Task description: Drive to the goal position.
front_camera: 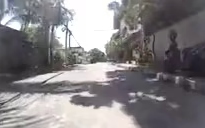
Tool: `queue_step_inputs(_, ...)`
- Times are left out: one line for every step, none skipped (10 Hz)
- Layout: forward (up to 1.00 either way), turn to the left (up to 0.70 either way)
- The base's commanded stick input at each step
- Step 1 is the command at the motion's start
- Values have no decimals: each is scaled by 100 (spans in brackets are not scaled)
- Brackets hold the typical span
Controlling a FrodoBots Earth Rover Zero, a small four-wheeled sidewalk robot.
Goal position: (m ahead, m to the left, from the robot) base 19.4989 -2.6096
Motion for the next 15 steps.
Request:
queue_step_inputs(100, -1)
queue_step_inputs(100, -33)
queue_step_inputs(100, -33)
queue_step_inputs(100, -33)
queue_step_inputs(100, -33)
queue_step_inputs(100, -33)
queue_step_inputs(100, -33)
queue_step_inputs(100, -33)
queue_step_inputs(100, -33)
queue_step_inputs(100, -29)
queue_step_inputs(100, -16)
queue_step_inputs(100, -1)
queue_step_inputs(100, 7)
queue_step_inputs(100, 7)
queue_step_inputs(100, 7)
